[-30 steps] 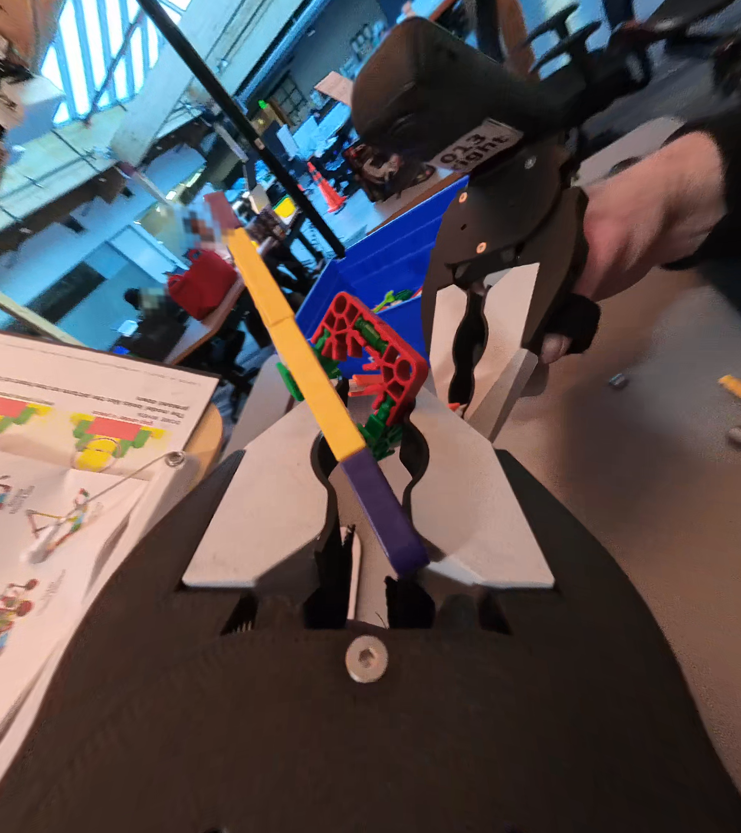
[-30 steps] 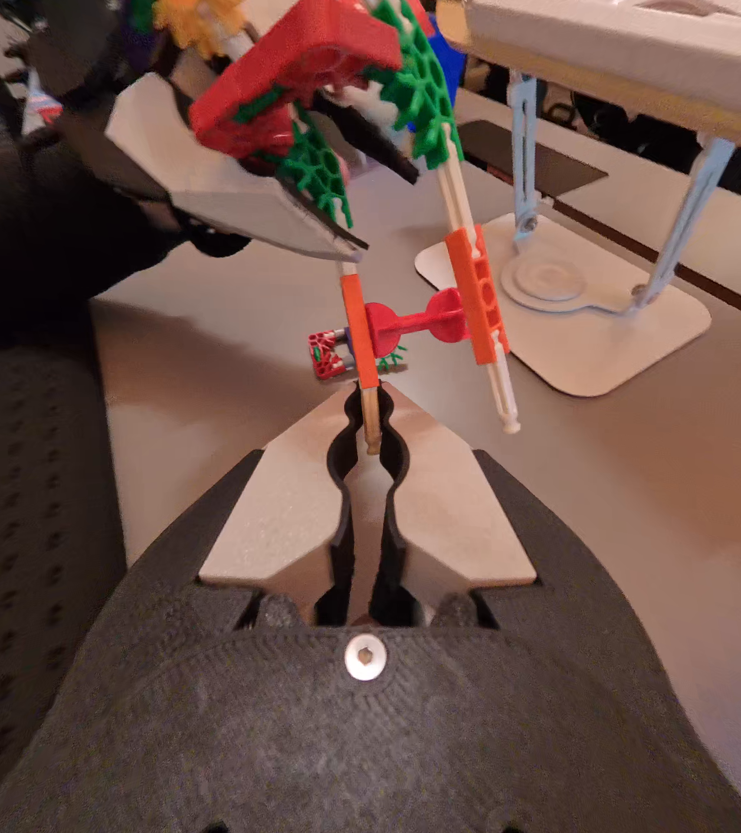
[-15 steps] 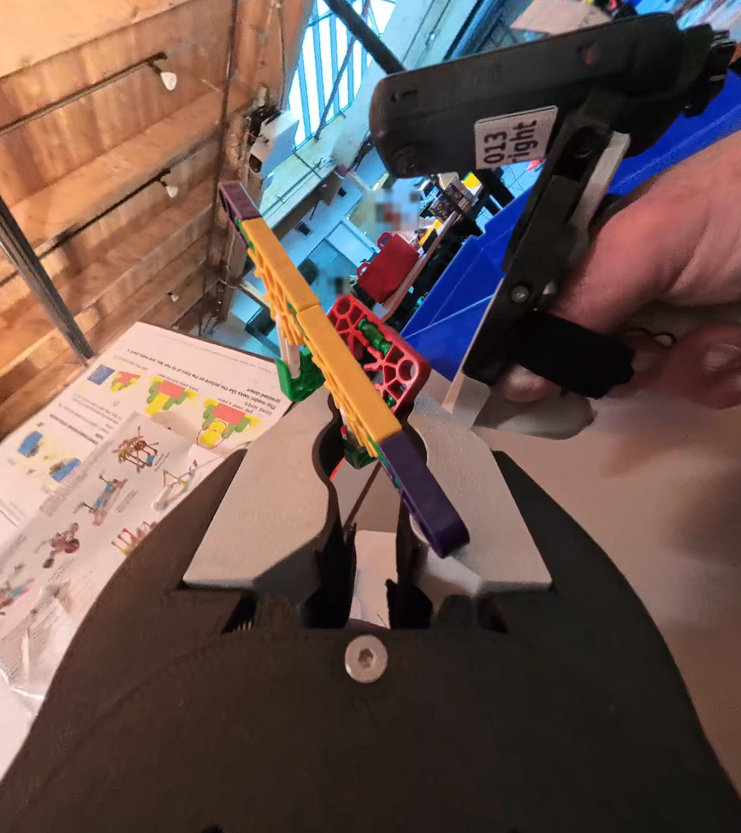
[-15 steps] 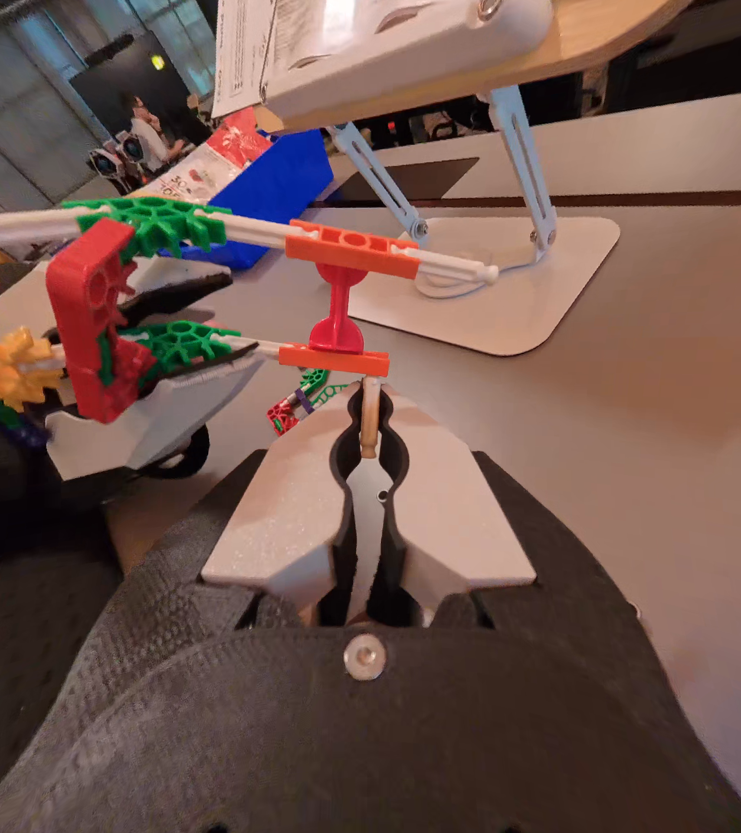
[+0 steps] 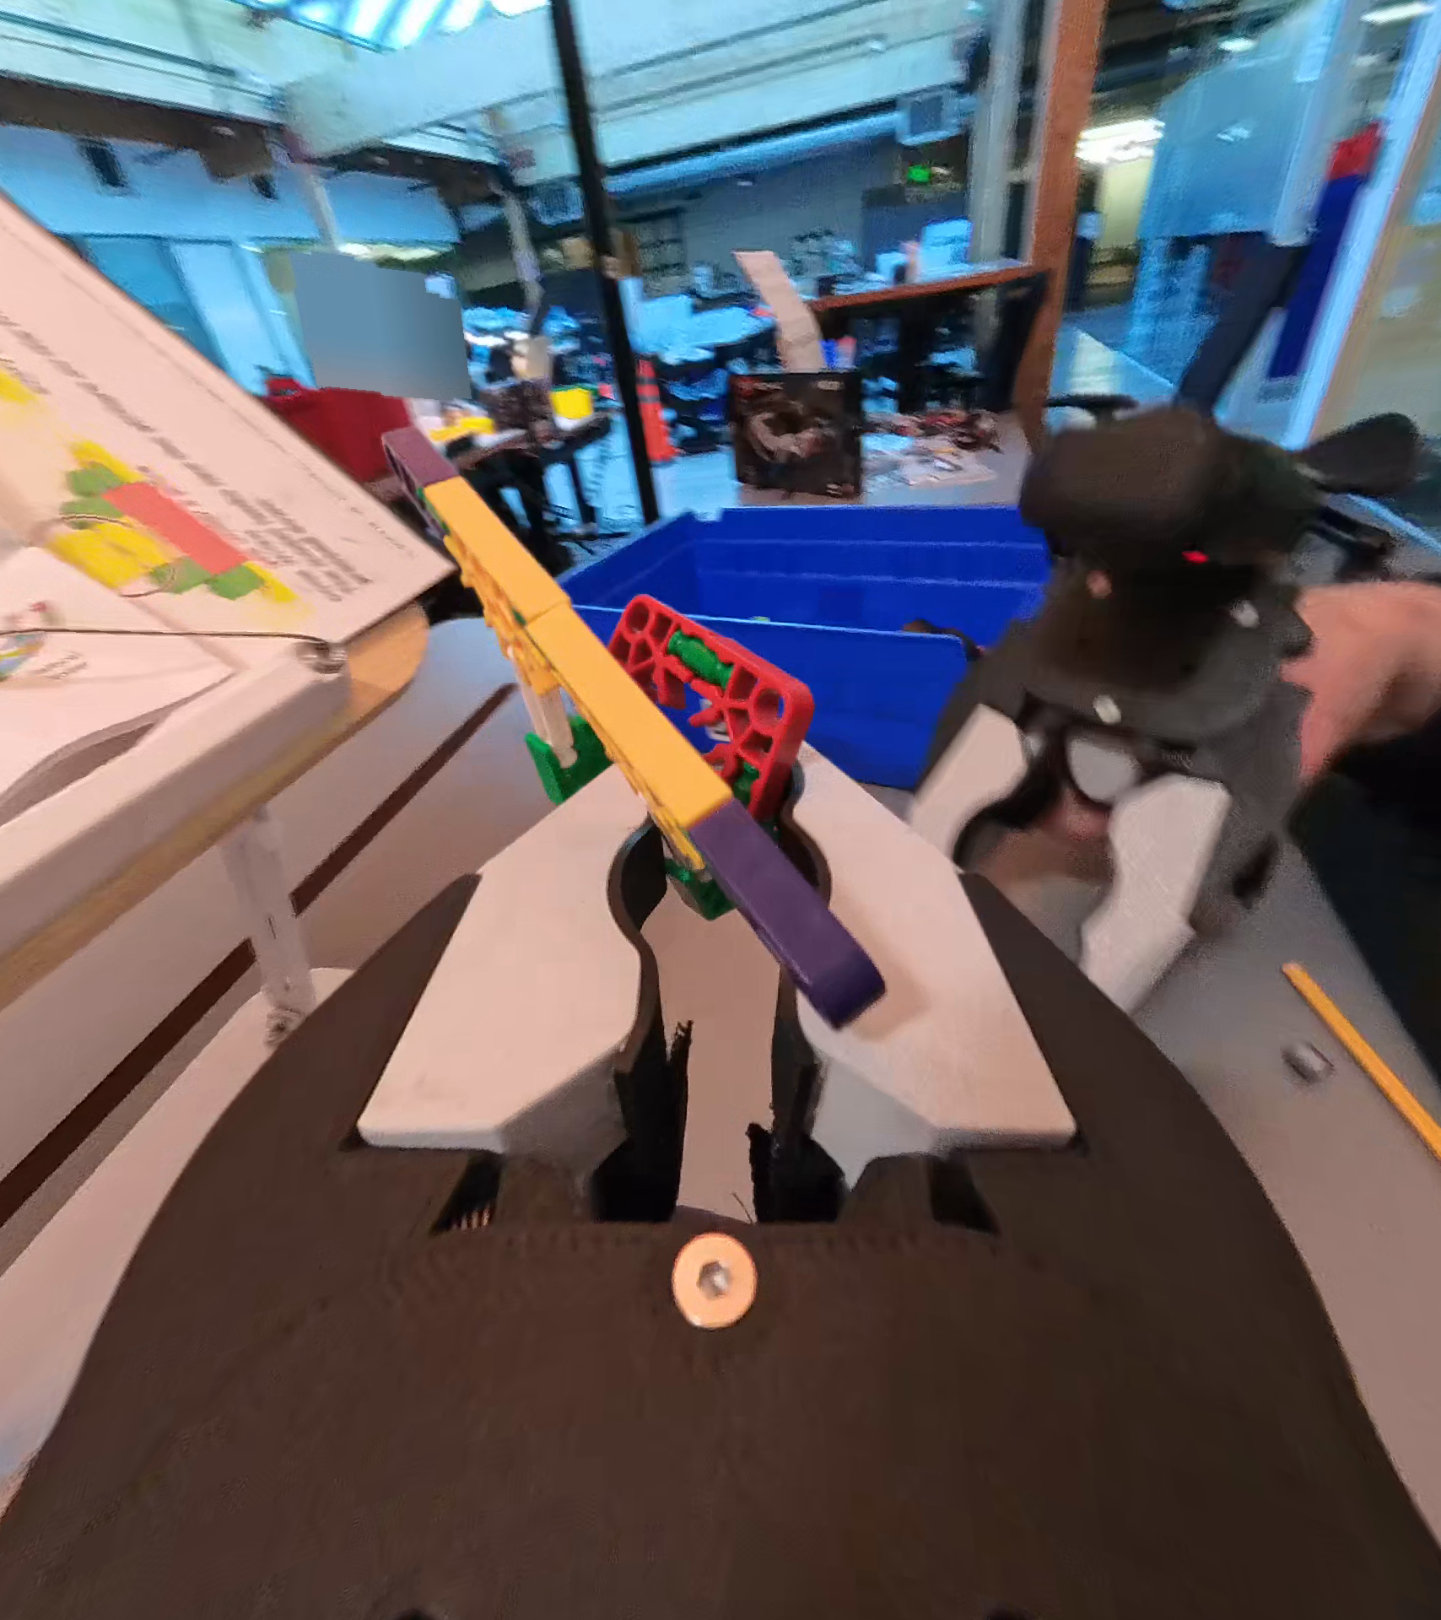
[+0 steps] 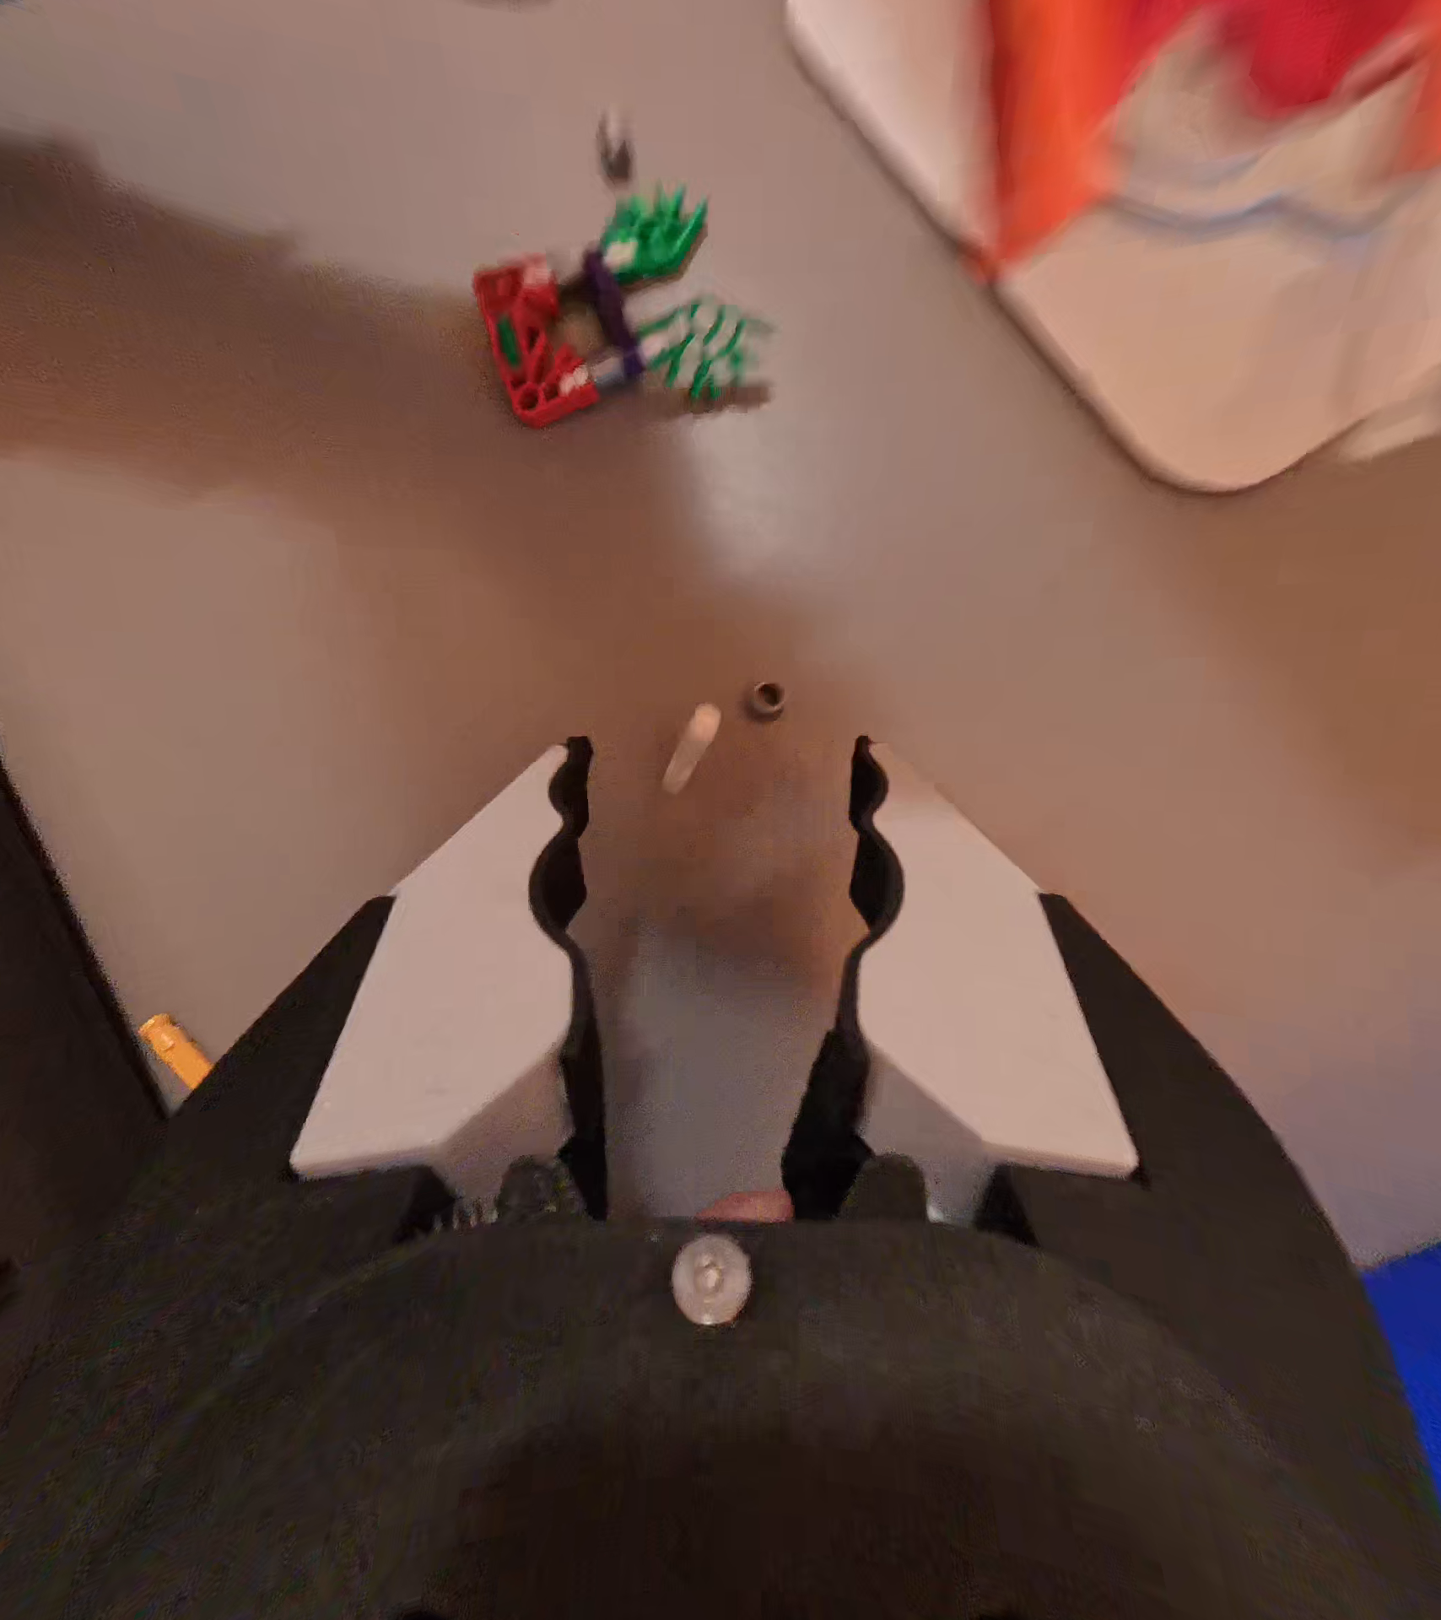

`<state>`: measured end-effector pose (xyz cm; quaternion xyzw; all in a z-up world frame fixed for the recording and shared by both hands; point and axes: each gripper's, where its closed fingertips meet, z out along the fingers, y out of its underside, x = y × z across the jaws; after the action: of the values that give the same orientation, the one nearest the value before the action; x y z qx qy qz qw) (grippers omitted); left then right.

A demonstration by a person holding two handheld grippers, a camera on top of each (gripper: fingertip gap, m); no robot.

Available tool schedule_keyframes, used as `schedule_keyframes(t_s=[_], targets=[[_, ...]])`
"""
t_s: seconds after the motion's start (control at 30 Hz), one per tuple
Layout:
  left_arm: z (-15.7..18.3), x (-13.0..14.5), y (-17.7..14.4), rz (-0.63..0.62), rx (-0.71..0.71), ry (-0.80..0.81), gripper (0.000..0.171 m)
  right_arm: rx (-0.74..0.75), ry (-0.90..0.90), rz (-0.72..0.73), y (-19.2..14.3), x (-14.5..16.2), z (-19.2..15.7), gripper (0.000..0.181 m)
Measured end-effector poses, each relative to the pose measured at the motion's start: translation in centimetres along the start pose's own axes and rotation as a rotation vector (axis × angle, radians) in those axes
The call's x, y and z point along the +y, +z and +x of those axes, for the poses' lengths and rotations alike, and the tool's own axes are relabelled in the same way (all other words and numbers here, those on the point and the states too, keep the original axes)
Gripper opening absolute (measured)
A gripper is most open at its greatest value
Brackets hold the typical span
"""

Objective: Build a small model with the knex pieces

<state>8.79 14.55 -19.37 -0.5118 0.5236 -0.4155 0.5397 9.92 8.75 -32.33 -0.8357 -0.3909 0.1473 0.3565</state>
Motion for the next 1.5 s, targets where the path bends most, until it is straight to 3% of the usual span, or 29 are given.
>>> schedule_keyframes(t_s=[0.07,0.17,0.27,0.37,0.47,0.6,0.73,0.77,0.8,0.83,0.93,1.0,1.2,1.27,1.3,1.33,1.4,1.5], targets=[[1.3,0.0,-0.1,0.0,0.09,0.018,0.017,0.028,0.048,0.133,-1.9,-2.1,1.1,0.055],[3.1,-0.3,-0.4,-0.009,0.192,0.042,0.017,0.195,0.039,0.241,-3.9,-3.8,4.0,0.05],[4.1,-0.4,-0.2,-0.026,0.22,0.058,0.017,0.351,-0.124,0.25,-4.2,-4.8,4.7,0.037],[4.9,-0.1,0.3,-0.048,0.218,0.092,0.017,0.438,-0.224,0.231,-4.0,-5.4,4.5,0.002],[5.1,-0.3,0.9,-0.04,0.176,0.11,0.017,0.52,-0.171,0.223,-4.5,-5.5,5.6,0.002],[5.3,-1.1,1.9,0.032,0.056,0.142,0.017,0.465,0.051,0.353,-5.5,-5.8,6.5,0.003],[6.9,-0.7,3.4,0.074,0.003,0.127,0.013,0.307,0.355,0.516,-6.1,-5.7,7.4,0.003],[8.4,-0.4,3.7,0.069,0.055,0.136,0.002,0.225,0.461,0.606,-6.8,-6.1,7.6,0.001],[9.0,-0.5,4.1,0.091,0.023,0.155,0.007,0.164,0.544,0.675,-7.4,-6.4,7.9,0.0],[9.2,-0.3,4.6,0.085,-0.024,0.172,0.002,0.161,0.563,0.694,-7.6,-6.3,8.0,0.0],[9.3,-2.0,4.3,0.143,-0.024,0.184,0.002,0.213,0.428,0.651,-7.9,-6.9,7.2,0.001],[8.4,-2.4,3.5,0.14,-0.012,0.193,0.002,0.155,0.37,0.611,-7.4,-6.9,6.2,0.001],[8.4,-0.8,1.2,0.032,0.307,0.006,0.002,0.185,0.12,0.255,-4.7,-2.3,4.6,0.002],[8.6,-0.4,0.7,0.025,0.381,-0.038,0.002,0.159,0.069,0.135,-3.1,-0.6,3.7,0.015],[8.9,0.1,0.5,0.005,0.429,-0.061,0.002,0.129,0.058,0.088,-2.4,0.0,3.1,0.029],[9.0,0.2,0.3,0.006,0.449,-0.066,0.002,0.106,0.049,0.061,-2.0,0.4,2.7,0.043],[9.3,0.1,-0.1,0.017,0.5,-0.1,0.002,0.116,0.021,0.046,-1.8,0.5,2.7,0.053],[9.5,-0.2,-0.7,0.037,0.555,-0.129,0.003,0.155,0.0,0.136,-3.3,-1.2,3.1,0.039]])
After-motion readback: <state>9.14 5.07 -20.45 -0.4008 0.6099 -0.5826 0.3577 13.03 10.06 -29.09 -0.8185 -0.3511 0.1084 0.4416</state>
